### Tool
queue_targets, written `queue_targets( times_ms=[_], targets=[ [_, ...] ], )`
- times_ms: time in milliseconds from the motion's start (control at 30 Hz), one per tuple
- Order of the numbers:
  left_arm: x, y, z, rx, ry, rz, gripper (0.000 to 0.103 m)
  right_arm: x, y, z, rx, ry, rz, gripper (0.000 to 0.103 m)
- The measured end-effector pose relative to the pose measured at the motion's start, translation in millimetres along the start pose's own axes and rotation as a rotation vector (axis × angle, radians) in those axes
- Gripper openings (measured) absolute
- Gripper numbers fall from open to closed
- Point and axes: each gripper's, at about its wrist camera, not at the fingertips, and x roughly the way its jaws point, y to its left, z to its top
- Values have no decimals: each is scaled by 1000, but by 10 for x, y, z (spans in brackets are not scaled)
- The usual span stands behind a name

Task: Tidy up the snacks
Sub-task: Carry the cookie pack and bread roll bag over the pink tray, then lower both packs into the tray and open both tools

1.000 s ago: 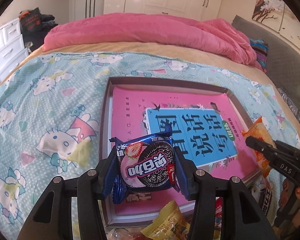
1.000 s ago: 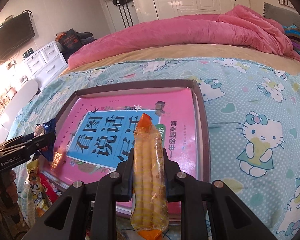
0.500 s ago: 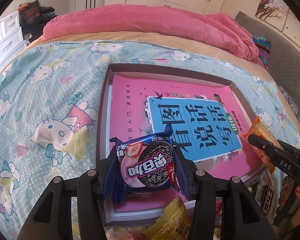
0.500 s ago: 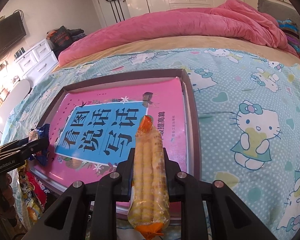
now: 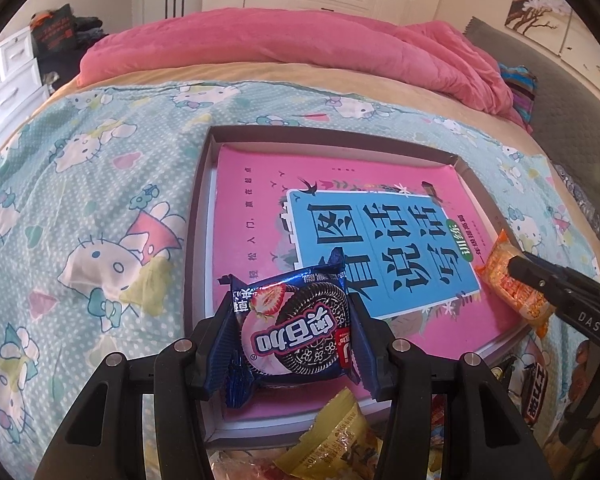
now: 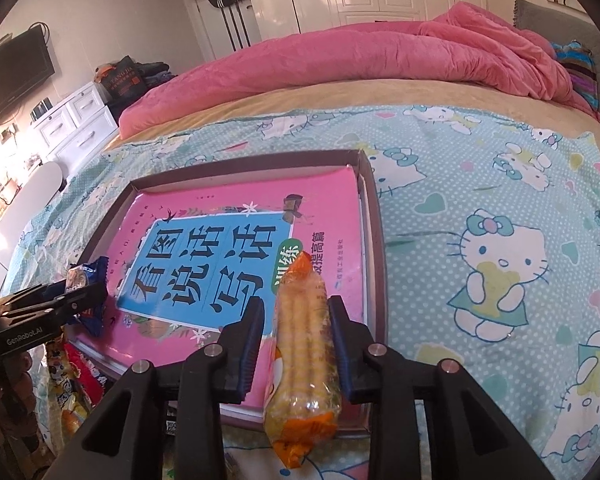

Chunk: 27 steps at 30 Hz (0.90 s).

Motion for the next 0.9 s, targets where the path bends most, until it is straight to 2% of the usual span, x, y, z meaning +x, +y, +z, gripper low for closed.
queue_targets(
  times_ms=[333, 500, 900],
  targets=[
    [-3, 35, 6, -10, 4, 8, 55, -337, 63, -68, -73, -54, -12, 34],
    [-12, 40, 2, -10, 4, 7, 55, -330, 164, -147, -106, -26, 4, 34],
    [-46, 47, 14, -21, 4, -5, 57, -225, 134, -180, -87, 8, 18, 34]
  ],
)
